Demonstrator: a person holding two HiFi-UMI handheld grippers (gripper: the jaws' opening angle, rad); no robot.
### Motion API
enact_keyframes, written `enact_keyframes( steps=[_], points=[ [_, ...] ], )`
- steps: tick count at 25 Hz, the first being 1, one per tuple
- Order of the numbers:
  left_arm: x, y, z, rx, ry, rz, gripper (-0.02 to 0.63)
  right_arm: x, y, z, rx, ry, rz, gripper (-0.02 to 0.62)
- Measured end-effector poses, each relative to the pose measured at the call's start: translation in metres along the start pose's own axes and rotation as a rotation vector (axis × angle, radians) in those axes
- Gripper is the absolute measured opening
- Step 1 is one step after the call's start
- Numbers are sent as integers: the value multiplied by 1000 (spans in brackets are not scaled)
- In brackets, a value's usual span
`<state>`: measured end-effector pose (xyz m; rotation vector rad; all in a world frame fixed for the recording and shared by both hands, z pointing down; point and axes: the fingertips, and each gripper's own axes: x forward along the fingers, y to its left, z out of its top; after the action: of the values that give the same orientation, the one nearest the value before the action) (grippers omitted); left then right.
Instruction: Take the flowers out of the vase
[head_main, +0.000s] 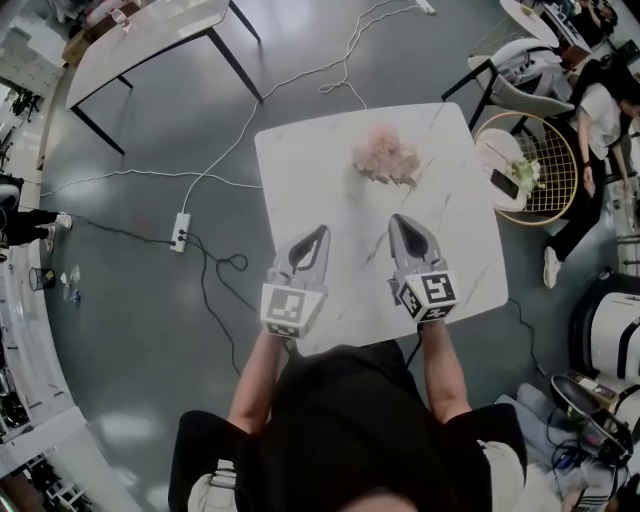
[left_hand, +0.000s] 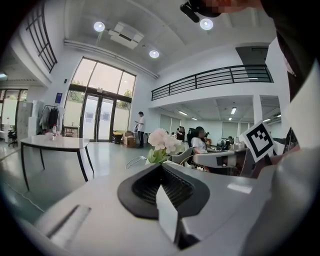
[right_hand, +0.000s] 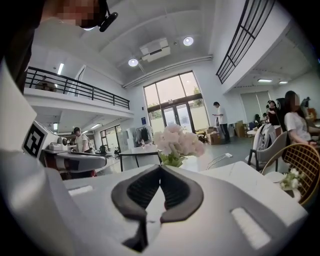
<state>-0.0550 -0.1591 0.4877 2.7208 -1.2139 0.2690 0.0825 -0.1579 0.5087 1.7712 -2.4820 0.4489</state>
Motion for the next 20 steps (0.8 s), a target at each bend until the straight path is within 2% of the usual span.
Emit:
enact_keyframes(
  steps=[8, 20],
  points=[
    [17, 7, -17, -12, 54, 64, 6, 28, -20, -5, 25, -11, 37, 11],
    [25, 13, -27, -17, 95, 109, 6, 62, -34, -9, 89, -15, 97, 152]
  ],
)
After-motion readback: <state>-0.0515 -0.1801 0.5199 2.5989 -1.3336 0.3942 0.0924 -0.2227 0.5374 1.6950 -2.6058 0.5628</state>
